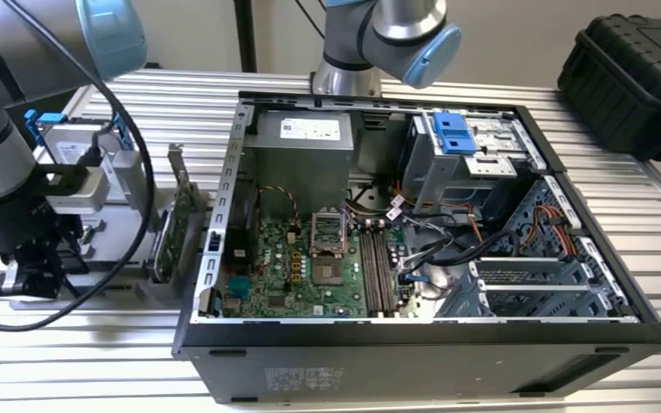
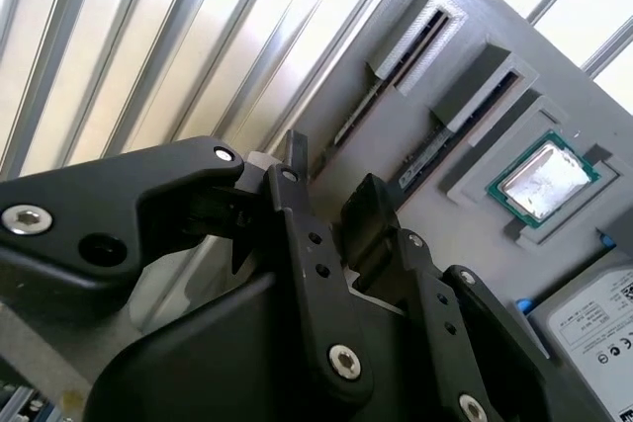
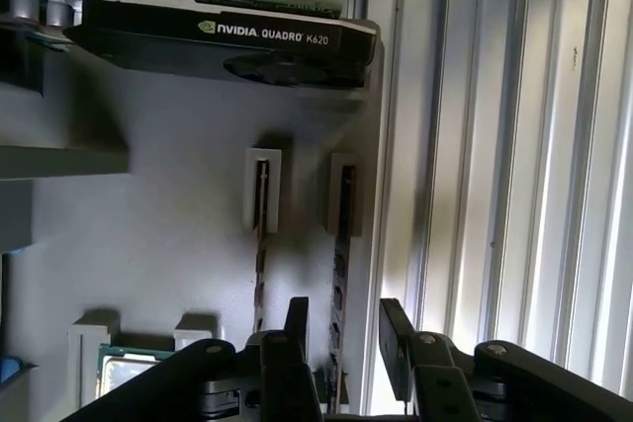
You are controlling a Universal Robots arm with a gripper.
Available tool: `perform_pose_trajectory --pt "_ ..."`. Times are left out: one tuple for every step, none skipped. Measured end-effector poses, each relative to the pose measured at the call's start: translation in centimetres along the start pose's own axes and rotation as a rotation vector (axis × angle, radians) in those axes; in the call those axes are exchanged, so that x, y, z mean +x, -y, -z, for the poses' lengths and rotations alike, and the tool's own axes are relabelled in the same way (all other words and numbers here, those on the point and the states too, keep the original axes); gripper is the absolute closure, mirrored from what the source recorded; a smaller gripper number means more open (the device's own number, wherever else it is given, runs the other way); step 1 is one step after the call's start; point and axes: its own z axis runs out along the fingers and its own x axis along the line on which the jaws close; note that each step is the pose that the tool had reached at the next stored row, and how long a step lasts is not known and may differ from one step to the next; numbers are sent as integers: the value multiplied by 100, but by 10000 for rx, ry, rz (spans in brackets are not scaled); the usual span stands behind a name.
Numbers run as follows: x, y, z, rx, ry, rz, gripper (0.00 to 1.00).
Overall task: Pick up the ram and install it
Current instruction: 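Pick up the ram and move it above insertion slot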
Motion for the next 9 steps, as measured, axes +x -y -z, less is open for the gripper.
perform_pose_trajectory --pt "0 0 -7 1 1 0 0" --pt "0 1 -14 1 2 0 0" --pt "0 0 -20 0 3 0 0" --pt "0 0 -28 0 4 -1 0" --pt "1 0 -37 0 6 -1 0" --pt "1 0 -48 0 7 -1 0" --pt "2 0 -59 0 7 0 0" --pt "2 0 -70 0 8 0 0" --pt "3 0 -80 1 7 0 0"
